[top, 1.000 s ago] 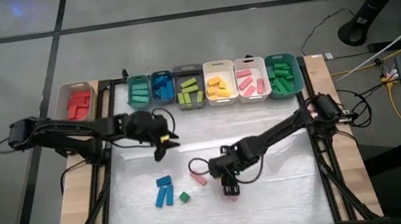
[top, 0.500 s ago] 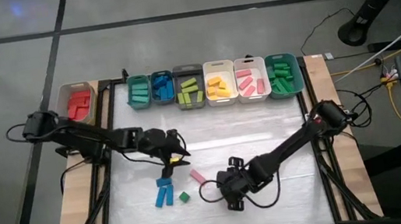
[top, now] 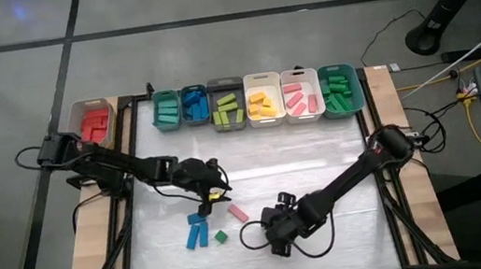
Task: Sort blocks
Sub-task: Put the pink block into the right white bin
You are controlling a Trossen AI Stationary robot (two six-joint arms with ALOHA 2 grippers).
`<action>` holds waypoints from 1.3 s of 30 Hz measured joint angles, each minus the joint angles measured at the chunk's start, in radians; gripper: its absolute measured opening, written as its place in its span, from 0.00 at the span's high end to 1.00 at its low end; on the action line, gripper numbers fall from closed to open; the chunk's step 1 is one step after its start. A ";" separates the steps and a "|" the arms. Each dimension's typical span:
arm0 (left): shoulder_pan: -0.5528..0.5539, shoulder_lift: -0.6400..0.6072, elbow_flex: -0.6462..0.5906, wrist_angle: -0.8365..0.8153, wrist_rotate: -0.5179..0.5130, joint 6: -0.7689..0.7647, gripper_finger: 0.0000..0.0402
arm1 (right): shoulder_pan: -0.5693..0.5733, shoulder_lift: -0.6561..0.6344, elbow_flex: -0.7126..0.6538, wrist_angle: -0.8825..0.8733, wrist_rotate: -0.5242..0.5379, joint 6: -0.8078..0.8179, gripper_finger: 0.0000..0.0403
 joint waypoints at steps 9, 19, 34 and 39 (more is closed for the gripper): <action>0.001 -0.001 0.001 0.041 0.000 0.017 0.63 | -0.001 0.057 0.000 0.012 0.009 0.002 0.53; -0.082 -0.001 0.001 0.073 0.000 0.164 0.63 | -0.016 0.041 0.008 -0.030 0.040 -0.092 0.87; -0.122 -0.001 0.001 0.140 -0.003 0.206 0.63 | -0.145 0.038 0.323 -0.694 0.331 -0.315 0.82; -0.122 -0.001 0.001 0.140 -0.003 0.206 0.63 | -0.247 0.038 0.374 -0.924 0.516 -0.348 0.96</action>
